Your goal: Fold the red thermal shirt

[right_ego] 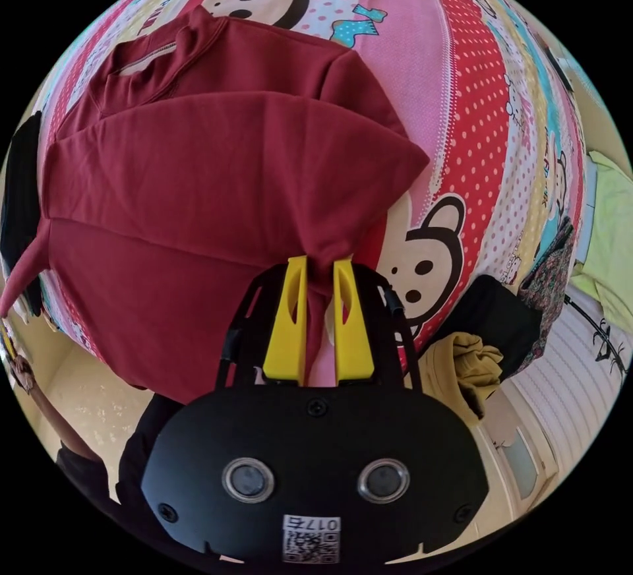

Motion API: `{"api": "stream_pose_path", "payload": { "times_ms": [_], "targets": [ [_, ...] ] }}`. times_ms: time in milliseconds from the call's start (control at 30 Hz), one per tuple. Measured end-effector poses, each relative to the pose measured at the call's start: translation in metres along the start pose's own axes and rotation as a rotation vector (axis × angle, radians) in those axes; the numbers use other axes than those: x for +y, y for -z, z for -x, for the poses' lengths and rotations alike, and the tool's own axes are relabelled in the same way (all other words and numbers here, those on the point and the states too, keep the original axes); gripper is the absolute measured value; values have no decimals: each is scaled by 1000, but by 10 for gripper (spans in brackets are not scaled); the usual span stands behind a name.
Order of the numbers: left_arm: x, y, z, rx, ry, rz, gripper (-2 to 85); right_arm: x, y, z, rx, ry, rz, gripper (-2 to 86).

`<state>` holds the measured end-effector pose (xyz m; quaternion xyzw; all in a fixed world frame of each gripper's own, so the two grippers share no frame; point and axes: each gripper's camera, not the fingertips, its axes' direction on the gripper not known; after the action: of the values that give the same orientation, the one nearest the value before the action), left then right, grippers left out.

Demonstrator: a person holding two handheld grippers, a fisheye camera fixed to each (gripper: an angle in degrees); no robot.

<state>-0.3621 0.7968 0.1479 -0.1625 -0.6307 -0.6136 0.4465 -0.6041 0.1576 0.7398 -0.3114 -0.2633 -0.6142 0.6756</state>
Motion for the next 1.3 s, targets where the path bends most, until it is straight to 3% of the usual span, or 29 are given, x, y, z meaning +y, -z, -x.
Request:
{"api": "stream_pose_path", "payload": {
  "times_ms": [100, 267, 333, 500, 533, 633, 767, 900, 1000, 1133, 1200, 1267, 1300],
  "targets": [
    [-7, -39, -63, 56, -180, 41, 31, 16, 1, -7, -24, 9, -47, 64],
    [24, -148, -184, 304, -469, 210, 33, 70, 10, -35, -136, -53, -177, 47],
    [70, -215, -239, 452, -555, 342, 34, 97, 9, -46, -146, -91, -221, 36],
    [219, -370, -296, 545, -561, 752, 62, 187, -17, -67, -246, -262, -285, 26],
    [262, -405, -290, 519, -535, 889, 76, 208, -30, -68, -291, -290, -281, 31],
    [337, -438, -247, 440, -351, 1080, 86, 254, -62, -80, -456, -365, -258, 51],
    [354, -403, -204, 290, -268, 1087, 80, 288, -70, -129, -729, -437, -367, 71],
    [307, -341, -190, -75, -431, 884, 83, 272, -37, -173, -852, -418, -526, 77],
    [272, -320, -186, -278, -519, 779, 93, 233, 9, -191, -833, -314, -634, 81],
    [260, -349, -145, -372, -433, 916, 43, 160, 53, -178, -639, -136, -675, 103],
    [260, -361, -133, -365, -373, 997, 15, 123, 44, -156, -547, -4, -604, 111],
    [247, -353, -134, -362, -297, 955, 5, 84, 12, -128, -465, 139, -324, 107],
    [239, -342, -141, -371, -308, 913, 3, 88, 15, -128, -456, 145, -346, 105]
  ]
}}
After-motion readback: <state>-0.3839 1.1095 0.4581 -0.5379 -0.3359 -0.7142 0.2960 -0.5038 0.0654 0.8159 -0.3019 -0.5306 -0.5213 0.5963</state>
